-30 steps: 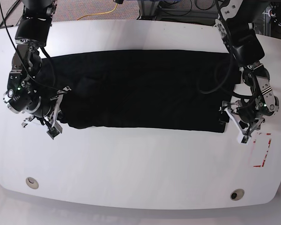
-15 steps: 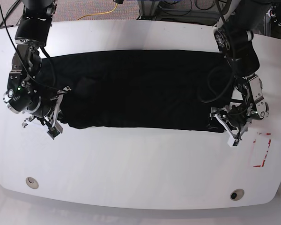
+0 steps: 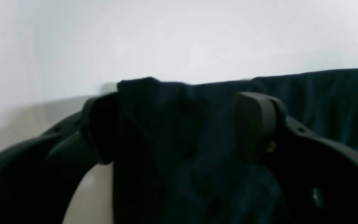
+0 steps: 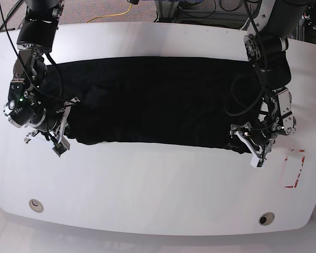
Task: Layout the t-shirt on the table in an organized manner, then fold the t-shirt properly
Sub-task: 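Fold the grasped edge over toward the held edge with both grippers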
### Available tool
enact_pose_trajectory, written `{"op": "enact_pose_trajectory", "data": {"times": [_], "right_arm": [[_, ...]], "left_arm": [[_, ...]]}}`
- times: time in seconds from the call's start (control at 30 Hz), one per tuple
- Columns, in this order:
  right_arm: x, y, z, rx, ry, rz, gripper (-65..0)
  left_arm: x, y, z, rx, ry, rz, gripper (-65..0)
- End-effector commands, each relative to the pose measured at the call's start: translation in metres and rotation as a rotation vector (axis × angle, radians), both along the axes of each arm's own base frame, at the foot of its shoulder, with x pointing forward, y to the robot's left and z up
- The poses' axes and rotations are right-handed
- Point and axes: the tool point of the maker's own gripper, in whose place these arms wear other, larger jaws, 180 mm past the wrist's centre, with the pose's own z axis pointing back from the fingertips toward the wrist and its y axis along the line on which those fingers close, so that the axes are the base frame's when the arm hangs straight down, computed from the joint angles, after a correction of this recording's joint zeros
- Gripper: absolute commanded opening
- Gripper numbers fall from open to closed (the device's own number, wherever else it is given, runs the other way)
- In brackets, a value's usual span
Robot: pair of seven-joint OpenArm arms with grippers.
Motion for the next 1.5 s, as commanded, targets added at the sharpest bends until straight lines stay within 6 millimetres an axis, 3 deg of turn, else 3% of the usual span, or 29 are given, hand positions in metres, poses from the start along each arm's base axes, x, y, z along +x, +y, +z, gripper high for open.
{"op": "enact_pose_trajectory", "data": {"times": [0.0, 0.17, 0.23, 0.4, 0.53, 0.87, 1.0, 1.1, 1.27, 1.47], "right_arm": [[0.008, -0.003, 0.016, -0.003, -0.053, 0.003, -65.0], [0.008, -0.003, 0.015, -0.002, -0.052, 0.002, -65.0], [0.008, -0.003, 0.015, -0.002, -0.05, 0.002, -65.0], [0.008, -0.003, 0.015, -0.001, -0.052, 0.001, -65.0], [0.008, -0.003, 0.015, 0.0, -0.051, 0.0, -65.0], [0.008, -0.003, 0.015, 0.0, -0.051, 0.0, -65.0], [0.008, -0.004, 0.015, -0.002, -0.051, -0.001, -65.0], [0.009, -0.005, 0.016, -0.005, -0.055, -0.003, -65.0], [0.011, -0.019, 0.026, 0.004, -0.088, -0.053, -65.0], [0.015, -0.03, 0.036, -0.007, -0.112, -0.075, -65.0]], "left_arm": [[-0.005, -0.003, -0.006, 0.031, 0.047, -0.032, -13.2], [-0.004, -0.004, -0.005, 0.034, 0.044, -0.035, -15.1], [-0.004, -0.003, -0.005, 0.036, 0.044, -0.034, -20.3], [-0.007, 0.008, -0.006, 0.051, 0.051, -0.025, -42.6], [-0.007, 0.013, -0.006, 0.057, 0.051, -0.02, -52.5], [-0.016, 0.02, -0.012, 0.066, 0.066, -0.012, -54.4], [-0.016, 0.021, -0.012, 0.065, 0.065, -0.009, -63.6], [-0.015, 0.022, -0.011, 0.067, 0.059, -0.009, -65.0], [-0.003, 0.034, 0.015, 0.086, -0.024, 0.026, -65.0], [-0.005, 0.051, 0.036, 0.119, -0.096, 0.071, -65.0]]}}
